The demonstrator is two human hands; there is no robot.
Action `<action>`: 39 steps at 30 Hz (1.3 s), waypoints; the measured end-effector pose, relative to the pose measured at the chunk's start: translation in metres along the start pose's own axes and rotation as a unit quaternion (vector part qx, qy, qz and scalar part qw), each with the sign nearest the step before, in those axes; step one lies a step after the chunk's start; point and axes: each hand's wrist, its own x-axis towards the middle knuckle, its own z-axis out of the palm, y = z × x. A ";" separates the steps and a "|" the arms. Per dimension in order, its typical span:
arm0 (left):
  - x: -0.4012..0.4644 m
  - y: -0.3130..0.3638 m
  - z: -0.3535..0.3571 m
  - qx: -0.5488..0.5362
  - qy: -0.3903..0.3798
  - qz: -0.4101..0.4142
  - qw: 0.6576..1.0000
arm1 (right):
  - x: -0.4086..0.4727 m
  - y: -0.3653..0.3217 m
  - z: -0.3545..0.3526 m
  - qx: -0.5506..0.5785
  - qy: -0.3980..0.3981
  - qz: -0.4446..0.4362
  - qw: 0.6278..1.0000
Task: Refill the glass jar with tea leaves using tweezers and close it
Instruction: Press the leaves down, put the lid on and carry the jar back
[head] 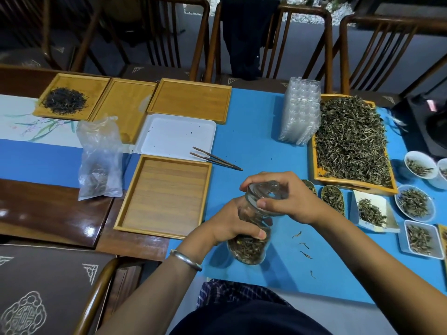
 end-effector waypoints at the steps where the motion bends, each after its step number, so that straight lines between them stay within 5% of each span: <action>1: 0.000 0.001 0.000 -0.012 -0.010 0.000 1.000 | 0.000 -0.003 -0.001 0.004 -0.010 -0.002 1.000; 18: -0.008 0.007 0.015 -0.251 -0.212 -0.042 0.944 | -0.001 -0.029 -0.003 0.044 -0.120 -0.027 0.991; 22: -0.008 0.003 0.016 -0.212 -0.129 -0.026 0.968 | -0.003 -0.023 0.000 0.030 -0.082 -0.018 0.996; 27: -0.007 -0.004 0.015 -0.038 0.020 -0.003 0.999 | -0.003 -0.012 -0.001 -0.015 -0.046 0.018 0.999; 39: -0.005 -0.012 0.030 0.201 0.215 -0.039 0.955 | -0.007 0.029 0.009 -0.029 0.079 0.071 0.994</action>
